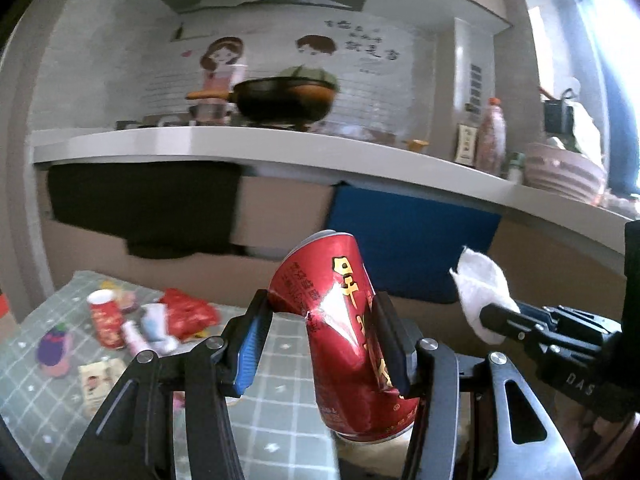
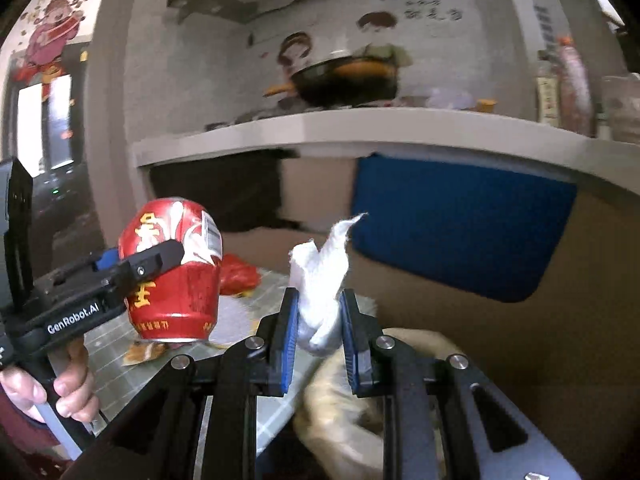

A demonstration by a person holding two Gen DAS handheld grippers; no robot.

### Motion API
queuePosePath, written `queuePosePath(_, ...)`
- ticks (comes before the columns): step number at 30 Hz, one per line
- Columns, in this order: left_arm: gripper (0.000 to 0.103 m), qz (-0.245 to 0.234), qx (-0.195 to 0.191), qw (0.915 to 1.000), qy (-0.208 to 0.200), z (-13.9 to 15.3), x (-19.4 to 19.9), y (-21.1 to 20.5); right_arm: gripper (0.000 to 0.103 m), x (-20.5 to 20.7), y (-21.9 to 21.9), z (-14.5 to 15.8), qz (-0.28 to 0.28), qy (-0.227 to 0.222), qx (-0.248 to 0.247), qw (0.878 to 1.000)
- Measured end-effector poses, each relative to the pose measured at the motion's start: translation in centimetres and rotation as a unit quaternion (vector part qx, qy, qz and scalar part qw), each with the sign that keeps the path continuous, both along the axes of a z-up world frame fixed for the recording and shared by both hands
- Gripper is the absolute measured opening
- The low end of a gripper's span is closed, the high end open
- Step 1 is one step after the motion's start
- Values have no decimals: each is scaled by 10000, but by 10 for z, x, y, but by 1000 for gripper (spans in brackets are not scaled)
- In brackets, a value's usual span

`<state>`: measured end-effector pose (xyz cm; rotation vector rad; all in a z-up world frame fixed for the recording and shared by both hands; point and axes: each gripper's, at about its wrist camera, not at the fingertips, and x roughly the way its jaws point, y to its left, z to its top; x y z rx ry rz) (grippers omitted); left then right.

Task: Collect trash
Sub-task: 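Lift the red can with the left tool while the right tool carries the tissue to the wastebasket, then open the left tool over the wastebasket while the right tool releases the tissue into it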

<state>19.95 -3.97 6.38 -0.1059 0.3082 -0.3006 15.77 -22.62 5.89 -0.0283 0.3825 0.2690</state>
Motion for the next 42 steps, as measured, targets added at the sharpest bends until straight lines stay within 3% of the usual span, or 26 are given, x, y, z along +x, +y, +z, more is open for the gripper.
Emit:
queuePosePath(8, 52, -331, 134, 9991, 248, -25, 27, -43, 19, 20, -40, -17, -408, 194, 341, 9984)
queuePosePath(16, 52, -359, 318, 9972, 573, -54, 50, -61, 19, 40, -48, -39, -604, 378, 249, 9971)
queuePosePath(30, 52, -631, 259, 9942, 827, -69, 61, -71, 19, 52, -55, -54, -755, 512, 253, 9955)
queuePosePath(34, 49, -714, 281, 9932, 881, -70, 64, -75, 20, 57, -56, -57, -786, 563, 240, 9950)
queuePosePath(37, 39, -787, 385, 9919, 918, -74, 69, -81, 20, 60, -59, -62, -859, 614, 245, 9941)
queuePosePath(42, 38, -827, 271, 9879, 1288, -88, 82, -85, 21, 69, -68, -74, -913, 772, 337, 9923)
